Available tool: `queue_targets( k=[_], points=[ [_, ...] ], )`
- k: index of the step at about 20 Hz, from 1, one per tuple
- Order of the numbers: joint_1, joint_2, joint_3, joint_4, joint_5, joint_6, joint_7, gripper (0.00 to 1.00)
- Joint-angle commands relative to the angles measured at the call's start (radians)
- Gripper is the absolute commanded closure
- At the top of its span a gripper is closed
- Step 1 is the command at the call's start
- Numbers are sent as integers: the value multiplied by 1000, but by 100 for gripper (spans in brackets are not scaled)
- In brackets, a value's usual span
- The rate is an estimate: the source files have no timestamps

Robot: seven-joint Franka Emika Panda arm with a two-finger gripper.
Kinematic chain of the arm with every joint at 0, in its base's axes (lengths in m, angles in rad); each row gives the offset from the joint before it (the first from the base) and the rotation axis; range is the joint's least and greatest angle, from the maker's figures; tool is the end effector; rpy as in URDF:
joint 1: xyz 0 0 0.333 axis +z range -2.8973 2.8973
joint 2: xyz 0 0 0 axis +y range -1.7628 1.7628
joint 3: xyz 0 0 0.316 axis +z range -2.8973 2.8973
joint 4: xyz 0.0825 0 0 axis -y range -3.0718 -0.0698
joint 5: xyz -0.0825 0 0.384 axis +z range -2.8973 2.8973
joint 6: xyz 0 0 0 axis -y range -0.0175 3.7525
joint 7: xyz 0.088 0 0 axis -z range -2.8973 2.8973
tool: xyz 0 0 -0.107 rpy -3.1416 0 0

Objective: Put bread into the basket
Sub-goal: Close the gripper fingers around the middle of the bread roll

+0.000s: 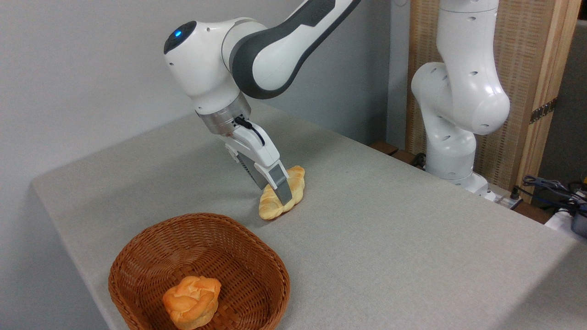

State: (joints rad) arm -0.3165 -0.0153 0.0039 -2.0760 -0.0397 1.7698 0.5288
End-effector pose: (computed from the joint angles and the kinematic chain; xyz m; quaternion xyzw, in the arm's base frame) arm 0.4832 -0.1598 0.4147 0.9057 -0.3979 -0.1420 0.0342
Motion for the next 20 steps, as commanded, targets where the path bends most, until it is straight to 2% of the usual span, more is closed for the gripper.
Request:
queue_targets(
  k=[1,3,5,6,18,19,20],
  points=[
    [-7,-3,7,-4,4,-4,-10,0],
    [-7,-3,8,-4,9,-1,-9,0],
    [-4,0,8,-4,58,-1,-7,0],
    [-4,3,8,-3,63,-4,-9,0],
    [-12,24,-13,-3,63,-1,-12,0],
    [-13,24,-15,-1,63,0,-12,1],
    [-12,24,-15,0,63,0,-9,10]
  ],
)
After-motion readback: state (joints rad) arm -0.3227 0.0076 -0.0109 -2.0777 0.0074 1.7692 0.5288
